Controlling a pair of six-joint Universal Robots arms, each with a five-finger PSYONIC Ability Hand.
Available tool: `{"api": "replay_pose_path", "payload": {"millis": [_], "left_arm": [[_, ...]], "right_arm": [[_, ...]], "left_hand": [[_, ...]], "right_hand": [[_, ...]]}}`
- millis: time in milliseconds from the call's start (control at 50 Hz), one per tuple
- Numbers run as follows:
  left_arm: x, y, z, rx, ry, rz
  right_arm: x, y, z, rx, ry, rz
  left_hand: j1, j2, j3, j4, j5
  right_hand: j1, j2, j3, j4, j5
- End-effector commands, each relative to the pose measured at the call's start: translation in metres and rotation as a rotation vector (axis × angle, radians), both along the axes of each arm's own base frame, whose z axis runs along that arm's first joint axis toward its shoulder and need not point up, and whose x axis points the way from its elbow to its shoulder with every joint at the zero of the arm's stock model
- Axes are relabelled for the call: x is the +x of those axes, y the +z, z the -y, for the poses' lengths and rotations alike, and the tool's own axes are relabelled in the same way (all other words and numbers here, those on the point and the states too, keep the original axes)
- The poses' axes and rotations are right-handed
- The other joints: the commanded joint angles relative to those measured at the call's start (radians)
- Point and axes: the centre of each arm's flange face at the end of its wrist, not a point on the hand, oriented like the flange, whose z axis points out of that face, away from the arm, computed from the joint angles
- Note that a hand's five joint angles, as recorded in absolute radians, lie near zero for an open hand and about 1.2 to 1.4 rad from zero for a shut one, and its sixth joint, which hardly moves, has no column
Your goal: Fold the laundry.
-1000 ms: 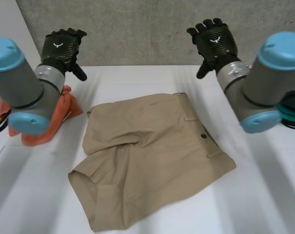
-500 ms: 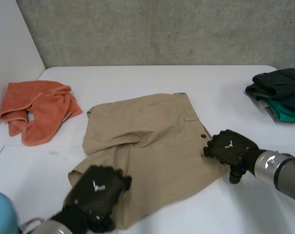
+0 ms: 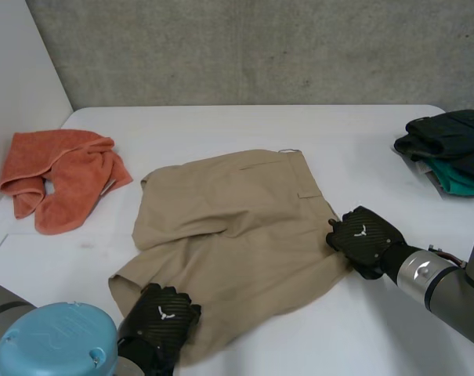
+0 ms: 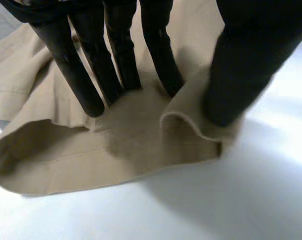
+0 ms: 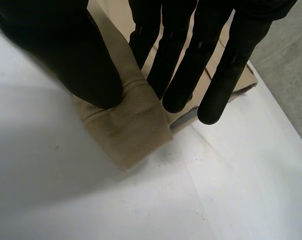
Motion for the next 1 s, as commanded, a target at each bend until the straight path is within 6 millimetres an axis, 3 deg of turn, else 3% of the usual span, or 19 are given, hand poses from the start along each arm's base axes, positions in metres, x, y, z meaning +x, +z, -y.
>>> {"api": "replay_pose_path", "payload": {"millis": [20,140,240,300,440,480,540,600,680,700,840,880,900,1000], "left_arm": [[-0.001,0.001,0.008,-0.074,0.017,0.006],[0.003,0.015,0.008,-0.131,0.019,0.001],[0.007,0.035,0.003,-0.165,0.018,-0.037],[0.017,0.047,-0.010,-0.133,0.007,-0.007],[0.044,0.055,-0.065,0.162,-0.128,0.197],[0.046,0.057,-0.071,0.224,-0.151,0.211],[0.040,0.060,-0.064,0.205,-0.148,0.174],[0.025,0.067,-0.038,0.105,-0.111,0.086],[0.007,0.072,0.012,-0.043,-0.030,-0.022],[0.001,0.075,0.033,-0.109,-0.002,-0.054],[-0.029,0.083,0.119,-0.415,0.031,-0.112],[-0.038,0.084,0.135,-0.475,0.030,-0.126],[-0.043,0.083,0.143,-0.503,0.030,-0.132],[-0.069,0.065,0.204,-0.607,0.057,-0.155]], "right_arm": [[-0.001,0.018,0.001,0.014,-0.055,0.080],[-0.004,0.031,-0.006,0.003,-0.070,0.081],[-0.007,0.061,-0.029,0.034,-0.047,0.028],[-0.016,0.073,-0.046,0.106,-0.040,-0.052],[-0.047,0.084,-0.083,0.341,-0.013,-0.308],[-0.051,0.085,-0.084,0.344,0.013,-0.350],[-0.051,0.083,-0.077,0.318,-0.009,-0.331],[-0.049,0.074,-0.065,0.317,-0.046,-0.287],[-0.036,0.064,-0.042,0.283,-0.080,-0.219],[-0.030,0.063,-0.038,0.268,-0.084,-0.199],[-0.008,0.078,0.007,0.077,-0.188,-0.043],[-0.005,0.077,0.021,0.037,-0.211,-0.018],[-0.002,0.074,0.034,-0.006,-0.225,0.000],[0.024,0.066,0.061,-0.122,-0.195,0.039]], "left_hand": [[0.414,0.445,0.450,0.434,0.442],[0.414,0.445,0.450,0.434,0.442],[0.414,0.445,0.450,0.434,0.442],[0.414,0.445,0.450,0.434,0.442],[0.414,0.445,0.450,0.434,0.442],[0.414,0.445,0.450,0.434,0.442],[0.414,0.445,0.450,0.434,0.442],[0.414,0.445,0.450,0.434,0.442],[0.414,0.445,0.450,0.434,0.442],[0.414,0.445,0.450,0.434,0.442],[0.414,0.445,0.450,0.434,0.442],[0.414,0.445,0.450,0.434,0.442],[0.414,0.445,0.450,0.434,0.442],[0.414,0.445,0.450,0.434,0.442]], "right_hand": [[0.370,0.251,0.213,0.203,0.247],[0.370,0.251,0.213,0.203,0.247],[0.370,0.251,0.213,0.203,0.247],[0.370,0.251,0.213,0.203,0.247],[0.370,0.251,0.213,0.203,0.247],[0.370,0.251,0.213,0.203,0.247],[0.370,0.251,0.213,0.203,0.247],[0.370,0.251,0.213,0.203,0.247],[0.370,0.251,0.213,0.203,0.247],[0.370,0.251,0.213,0.203,0.247],[0.370,0.251,0.213,0.203,0.247],[0.370,0.251,0.213,0.203,0.247],[0.370,0.251,0.213,0.203,0.247],[0.370,0.251,0.213,0.203,0.247]]}}
